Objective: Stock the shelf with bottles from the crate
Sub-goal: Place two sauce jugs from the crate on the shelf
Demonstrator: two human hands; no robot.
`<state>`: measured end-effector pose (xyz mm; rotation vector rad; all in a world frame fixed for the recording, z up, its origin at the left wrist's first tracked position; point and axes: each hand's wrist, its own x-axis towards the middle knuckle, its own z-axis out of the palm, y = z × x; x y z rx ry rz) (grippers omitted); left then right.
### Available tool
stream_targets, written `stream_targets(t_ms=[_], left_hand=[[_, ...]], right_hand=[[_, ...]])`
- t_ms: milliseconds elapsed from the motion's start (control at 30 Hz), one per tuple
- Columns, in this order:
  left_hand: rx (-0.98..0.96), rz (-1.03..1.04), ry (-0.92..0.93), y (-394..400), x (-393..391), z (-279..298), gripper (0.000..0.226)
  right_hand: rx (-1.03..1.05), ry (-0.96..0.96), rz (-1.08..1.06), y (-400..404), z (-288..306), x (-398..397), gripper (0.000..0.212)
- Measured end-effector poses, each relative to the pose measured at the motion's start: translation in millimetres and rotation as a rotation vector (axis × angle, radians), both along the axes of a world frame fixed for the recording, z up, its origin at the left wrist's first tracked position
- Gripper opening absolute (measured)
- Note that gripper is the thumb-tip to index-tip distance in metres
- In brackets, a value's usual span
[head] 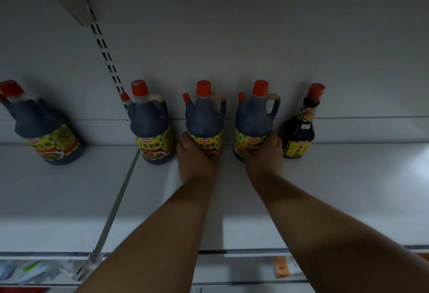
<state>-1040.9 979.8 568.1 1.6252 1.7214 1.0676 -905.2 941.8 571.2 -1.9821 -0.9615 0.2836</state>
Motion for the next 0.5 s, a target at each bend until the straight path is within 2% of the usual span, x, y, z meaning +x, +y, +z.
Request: stream_targets(t_ms=[133,267,367,500], left_hand=[[-0.029,-0.003,-0.035,-10,-4,7,0.097],[-0.007,-0.069,0.016,-38,-16,6,0.080],[-0.039,-0.112,0.056,-58,-29,8,0.082],[0.039,-0.111,0.106,-87,-49,14,0.078]], right_hand=[[-0.086,0.063,-0.024,-6,13,-9,0.101],[-0.154,0.026,-0.066,-32,20,-31,0.085],[-0.192,0.000,-0.018,-51,24,-52,0.072],[-0.195,-0.051,0.120,-72,33,-75,0.078]])
